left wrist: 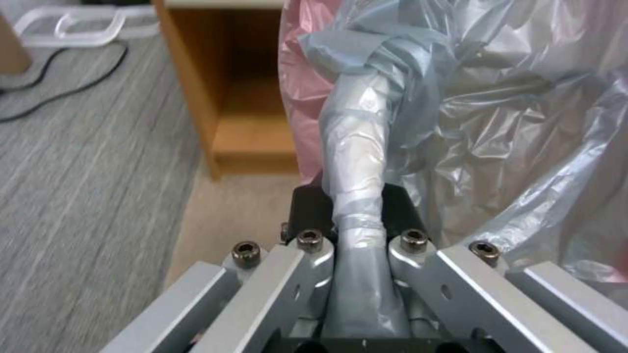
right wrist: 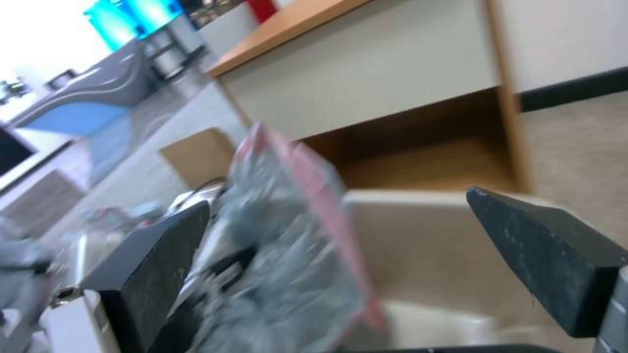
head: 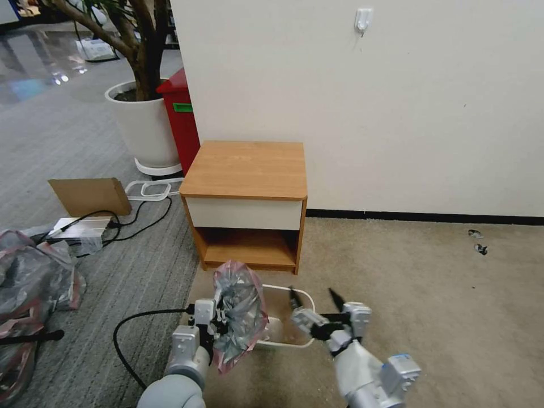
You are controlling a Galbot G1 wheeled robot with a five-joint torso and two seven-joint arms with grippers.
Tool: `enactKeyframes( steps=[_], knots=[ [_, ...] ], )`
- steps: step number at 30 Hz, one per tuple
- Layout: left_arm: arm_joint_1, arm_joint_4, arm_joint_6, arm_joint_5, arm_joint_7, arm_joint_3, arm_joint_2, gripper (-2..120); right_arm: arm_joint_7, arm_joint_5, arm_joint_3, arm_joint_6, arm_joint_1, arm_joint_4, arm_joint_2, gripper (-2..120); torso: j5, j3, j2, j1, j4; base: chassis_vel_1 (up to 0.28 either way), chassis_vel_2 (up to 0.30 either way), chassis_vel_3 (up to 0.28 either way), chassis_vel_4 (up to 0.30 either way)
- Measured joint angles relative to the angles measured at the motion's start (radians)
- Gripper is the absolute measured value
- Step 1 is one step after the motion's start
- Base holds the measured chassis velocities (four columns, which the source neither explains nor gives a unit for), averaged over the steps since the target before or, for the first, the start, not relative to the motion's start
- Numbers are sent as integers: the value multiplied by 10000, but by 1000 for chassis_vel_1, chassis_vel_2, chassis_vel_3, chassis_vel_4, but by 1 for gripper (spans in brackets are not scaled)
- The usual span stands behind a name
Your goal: Pick up the garbage bag from the table and place it over the trash can.
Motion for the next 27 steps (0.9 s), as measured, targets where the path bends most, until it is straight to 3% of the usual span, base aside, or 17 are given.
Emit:
enactKeyframes(
  steps=[6,11,18,22,27],
  knots=[
    [214,-535,-512,-7,609,-227,100,5,182,914,-451,-831,917,-293,99,100,0,0,0,0,1,0,0,0,0],
    [410,-970,-700,50,855,-348,125,5,1078,1374,-567,-937,1162,-414,290,100,1,0,0,0,1,0,0,0,0],
    [611,-1314,-885,106,1047,-400,93,5,1349,1610,-507,-882,1278,-502,488,99,0,0,0,0,0,0,0,0,0],
    [683,-1352,-1012,136,1100,-401,48,5,1344,1719,-522,-859,1346,-590,585,90,0,-1,0,0,0,0,0,0,0],
    [865,-1430,-1185,233,1331,-485,12,5,1331,1751,-523,-772,1370,-778,710,69,1,0,0,0,0,0,0,0,0]
  ],
)
